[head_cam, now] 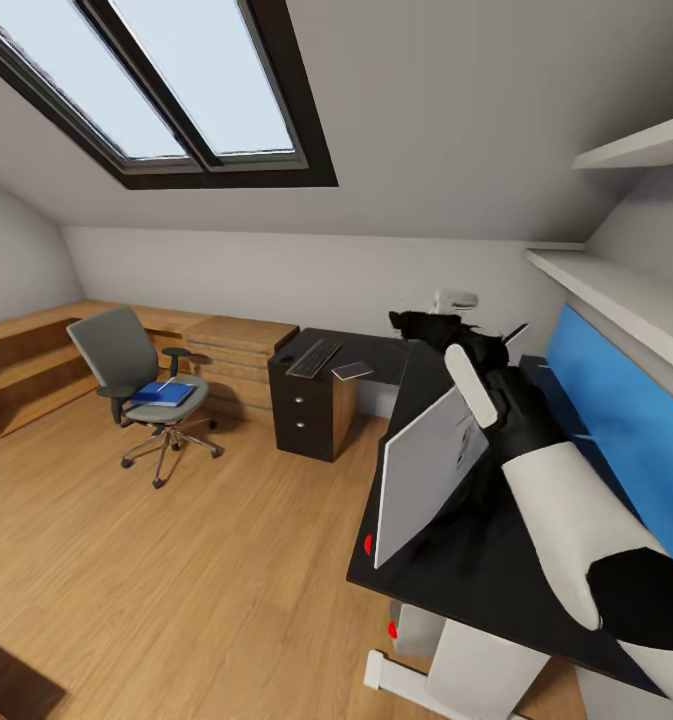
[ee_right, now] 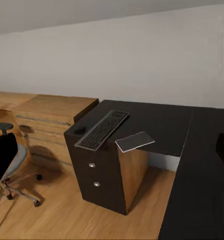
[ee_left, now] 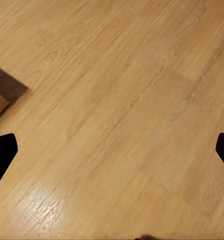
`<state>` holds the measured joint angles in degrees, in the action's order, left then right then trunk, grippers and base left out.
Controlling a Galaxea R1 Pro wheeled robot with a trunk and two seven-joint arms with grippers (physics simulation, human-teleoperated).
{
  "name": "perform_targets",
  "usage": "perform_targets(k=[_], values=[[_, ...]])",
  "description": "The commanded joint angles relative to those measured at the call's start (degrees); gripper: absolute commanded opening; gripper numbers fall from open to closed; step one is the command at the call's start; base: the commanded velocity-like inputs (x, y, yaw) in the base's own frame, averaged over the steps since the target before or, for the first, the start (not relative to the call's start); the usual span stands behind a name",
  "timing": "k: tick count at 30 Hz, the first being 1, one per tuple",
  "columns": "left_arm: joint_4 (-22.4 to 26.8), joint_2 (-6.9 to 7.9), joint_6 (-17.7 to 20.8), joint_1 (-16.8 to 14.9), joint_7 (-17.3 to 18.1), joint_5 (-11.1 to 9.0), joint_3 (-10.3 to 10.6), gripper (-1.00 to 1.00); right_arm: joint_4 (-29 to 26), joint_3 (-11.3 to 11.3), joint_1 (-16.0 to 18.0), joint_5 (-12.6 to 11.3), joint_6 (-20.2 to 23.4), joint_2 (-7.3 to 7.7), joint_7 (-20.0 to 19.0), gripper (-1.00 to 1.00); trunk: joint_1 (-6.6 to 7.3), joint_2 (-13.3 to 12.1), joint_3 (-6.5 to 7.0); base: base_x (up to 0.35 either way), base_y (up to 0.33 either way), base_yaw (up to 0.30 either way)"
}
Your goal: In the bedroom, organize the workspace by keeping the computer under the desk, ensuring the monitor is on the desk, placing the keyboard on the desk next to the monitor, placing the mouse on the desk next to the keyboard, moving the folder from the swivel chair onto the desk next to the mouse, stacking the notebook on top of the folder with the pen on top of the notebook, and positioning the swivel chair next to the desk.
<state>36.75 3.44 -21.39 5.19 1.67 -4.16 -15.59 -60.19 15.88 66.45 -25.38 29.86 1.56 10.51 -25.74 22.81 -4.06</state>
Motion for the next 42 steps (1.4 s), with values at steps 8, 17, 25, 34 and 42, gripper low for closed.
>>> perform_targets(k=[8,17,25,34,42], values=[[-0.1,-0.06,-0.1,0.0,0.2,-0.5,0.0,1.00,-12.4,-0.5,-7.5,6.1,-7.3,0.16,17.4,1.00,-0.04,0.1,-0.12,0.000,0.000,0.000],[-0.8,-0.09,-0.1,0.0,0.2,-0.5,0.0,1.00,-21.9,-4.7,-21.4,6.7,-10.5,3.16,27.2,1.00,-0.04,0.1,-0.12,0.000,0.000,0.000],[-0.8,-0.38,-0.1,0.0,0.2,-0.5,0.0,1.00,-29.2,-12.3,-33.9,6.2,-11.9,4.30,26.5,1.00,-0.04,0.1,-0.12,0.000,0.000,0.000],[-0.9,-0.77,-0.1,0.0,0.1,-0.5,0.1,1.00,-22.3,-11.6,-43.2,6.3,-20.9,4.01,25.3,1.00,-0.04,0.1,-0.12,0.000,0.000,0.000],[-0.8,-0.80,-0.1,0.0,0.1,-0.6,0.1,1.00,-12.9,-7.5,-44.0,6.3,-26.0,3.73,23.0,1.00,-0.04,0.1,-0.12,0.000,0.000,0.000]])
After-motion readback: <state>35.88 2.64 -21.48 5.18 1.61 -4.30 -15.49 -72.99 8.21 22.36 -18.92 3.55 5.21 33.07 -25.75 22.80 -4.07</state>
